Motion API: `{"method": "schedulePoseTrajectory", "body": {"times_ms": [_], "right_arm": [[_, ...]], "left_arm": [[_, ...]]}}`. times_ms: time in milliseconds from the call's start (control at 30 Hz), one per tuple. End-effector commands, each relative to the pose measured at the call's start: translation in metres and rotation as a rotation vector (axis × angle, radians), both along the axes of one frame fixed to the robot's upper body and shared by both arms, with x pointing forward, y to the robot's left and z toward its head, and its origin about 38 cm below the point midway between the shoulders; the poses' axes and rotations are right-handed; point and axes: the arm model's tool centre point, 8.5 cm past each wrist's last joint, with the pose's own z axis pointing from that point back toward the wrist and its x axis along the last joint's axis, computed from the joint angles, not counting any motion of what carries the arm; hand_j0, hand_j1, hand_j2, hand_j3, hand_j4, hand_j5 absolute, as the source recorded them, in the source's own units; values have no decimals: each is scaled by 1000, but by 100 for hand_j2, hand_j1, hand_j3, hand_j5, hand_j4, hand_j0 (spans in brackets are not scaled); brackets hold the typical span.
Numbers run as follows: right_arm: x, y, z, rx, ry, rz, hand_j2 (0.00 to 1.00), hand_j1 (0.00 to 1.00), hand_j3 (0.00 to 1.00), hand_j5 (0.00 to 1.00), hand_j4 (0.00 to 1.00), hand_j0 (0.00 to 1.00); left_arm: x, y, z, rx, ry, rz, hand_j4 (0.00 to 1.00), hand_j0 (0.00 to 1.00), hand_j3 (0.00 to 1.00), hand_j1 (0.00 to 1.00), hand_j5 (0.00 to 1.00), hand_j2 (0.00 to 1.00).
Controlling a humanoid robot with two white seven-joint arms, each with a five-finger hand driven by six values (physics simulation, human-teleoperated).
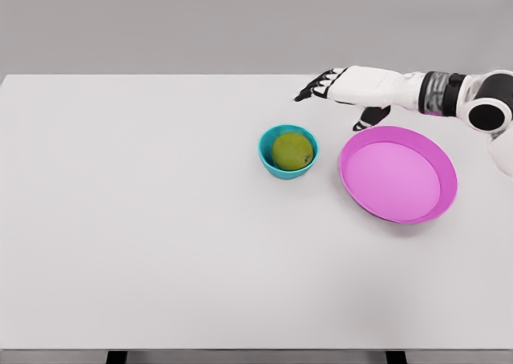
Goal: Put the apple from the pink plate into the blue bowl with your right arm
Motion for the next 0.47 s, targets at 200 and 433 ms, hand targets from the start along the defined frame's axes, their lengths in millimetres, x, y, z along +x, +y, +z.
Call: {"method": "schedulePoseTrajectory", "body": {"times_ms": [200,433], "right_arm": [[-26,-146,-3,132,-11,-348,100,100,100,100,100,100],[-43,-164,-32,118,51,-391,100,100,100,100,100,100]], "left_arm": [[0,0,0,-1,0,1,100,100,100,100,100,100],[0,0,0,-1,0,1,100,100,100,100,100,100]]}}
